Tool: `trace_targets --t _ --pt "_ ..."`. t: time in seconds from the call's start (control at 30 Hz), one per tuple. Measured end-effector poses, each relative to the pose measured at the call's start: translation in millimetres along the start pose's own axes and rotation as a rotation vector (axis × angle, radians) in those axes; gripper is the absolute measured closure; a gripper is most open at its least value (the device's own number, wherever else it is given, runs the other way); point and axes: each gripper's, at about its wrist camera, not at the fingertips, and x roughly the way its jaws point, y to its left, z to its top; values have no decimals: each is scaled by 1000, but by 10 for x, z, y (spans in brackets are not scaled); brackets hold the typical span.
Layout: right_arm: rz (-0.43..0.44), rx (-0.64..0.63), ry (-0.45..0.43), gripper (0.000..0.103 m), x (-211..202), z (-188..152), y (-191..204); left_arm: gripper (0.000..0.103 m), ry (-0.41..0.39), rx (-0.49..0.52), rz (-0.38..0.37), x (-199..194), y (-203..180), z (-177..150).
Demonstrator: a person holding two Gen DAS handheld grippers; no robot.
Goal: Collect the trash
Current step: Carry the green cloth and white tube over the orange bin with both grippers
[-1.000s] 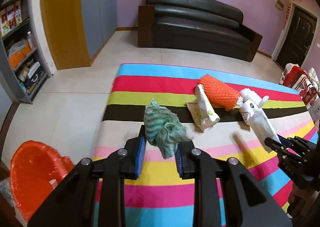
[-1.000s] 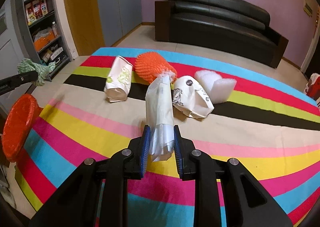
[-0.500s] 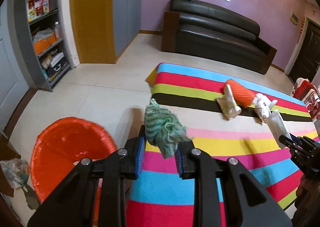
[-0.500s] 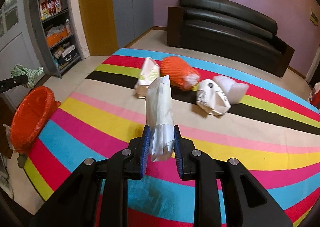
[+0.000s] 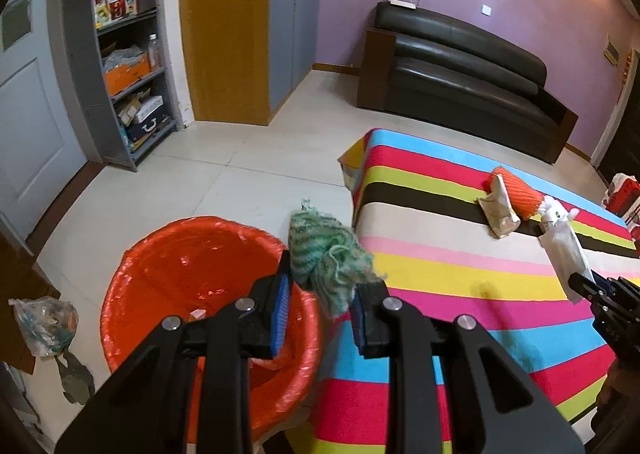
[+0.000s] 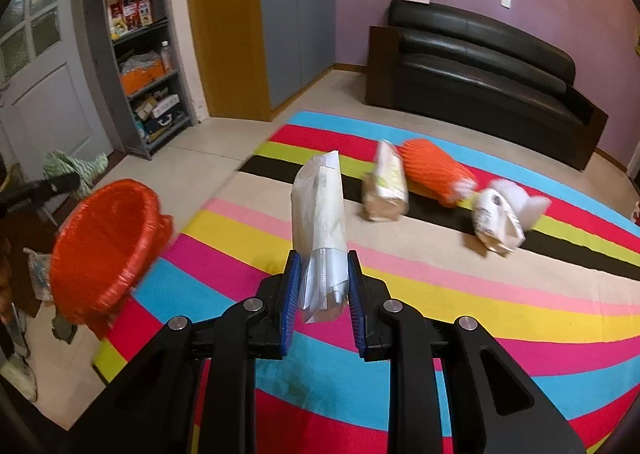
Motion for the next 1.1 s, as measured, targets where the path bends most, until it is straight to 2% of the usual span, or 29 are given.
trace_targets --t 0.7,1.1 --pt "170 -114 -2 80 140 298 1910 78 -6 -110 114 -201 973 -211" --pt "213 -163 42 80 312 280 2487 77 7 -167 157 -228 1330 -266"
